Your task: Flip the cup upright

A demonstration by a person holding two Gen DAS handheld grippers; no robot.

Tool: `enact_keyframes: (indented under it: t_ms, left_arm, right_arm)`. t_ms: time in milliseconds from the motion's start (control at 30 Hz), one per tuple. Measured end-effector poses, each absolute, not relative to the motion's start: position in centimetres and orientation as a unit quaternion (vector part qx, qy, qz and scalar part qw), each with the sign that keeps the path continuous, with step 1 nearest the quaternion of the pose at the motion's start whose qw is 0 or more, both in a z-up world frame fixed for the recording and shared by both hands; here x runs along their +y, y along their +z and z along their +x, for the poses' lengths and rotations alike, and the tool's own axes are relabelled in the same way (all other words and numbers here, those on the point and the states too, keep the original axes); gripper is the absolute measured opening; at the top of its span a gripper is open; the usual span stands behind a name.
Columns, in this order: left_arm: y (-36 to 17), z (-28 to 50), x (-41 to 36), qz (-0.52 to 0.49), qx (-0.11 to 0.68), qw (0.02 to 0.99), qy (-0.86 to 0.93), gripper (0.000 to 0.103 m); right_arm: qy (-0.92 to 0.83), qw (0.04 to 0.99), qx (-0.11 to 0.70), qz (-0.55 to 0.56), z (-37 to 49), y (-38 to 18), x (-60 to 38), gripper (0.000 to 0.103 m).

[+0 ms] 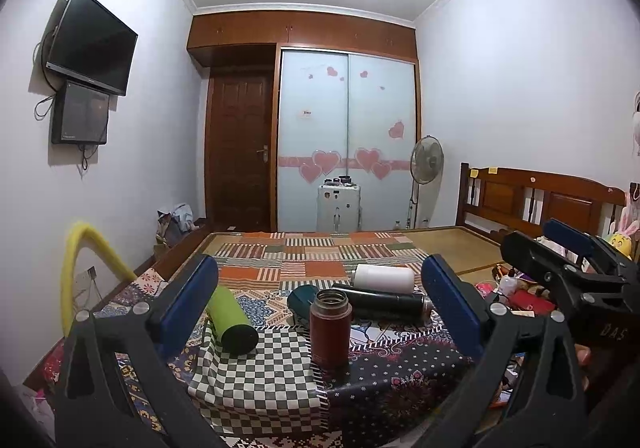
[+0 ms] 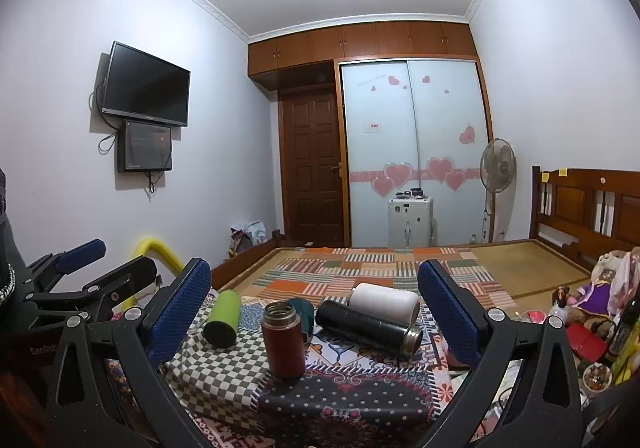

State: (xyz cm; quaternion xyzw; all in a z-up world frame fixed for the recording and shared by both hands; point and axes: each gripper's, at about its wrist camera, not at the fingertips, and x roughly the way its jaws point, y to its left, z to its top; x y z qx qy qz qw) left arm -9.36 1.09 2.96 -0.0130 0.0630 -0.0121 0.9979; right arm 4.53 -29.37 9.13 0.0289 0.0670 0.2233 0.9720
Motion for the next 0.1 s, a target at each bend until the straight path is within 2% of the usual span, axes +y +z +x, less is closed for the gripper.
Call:
enact_keyframes:
  t_ms: [100]
  left_arm:
    - [2.80,-9.35,0.89,-0.010,0.064,0.998,-0.012,0.103]
  right_arm:
    - [0.223,0.972,0.068,0.030,4.51,9.08,-29.35,0.103]
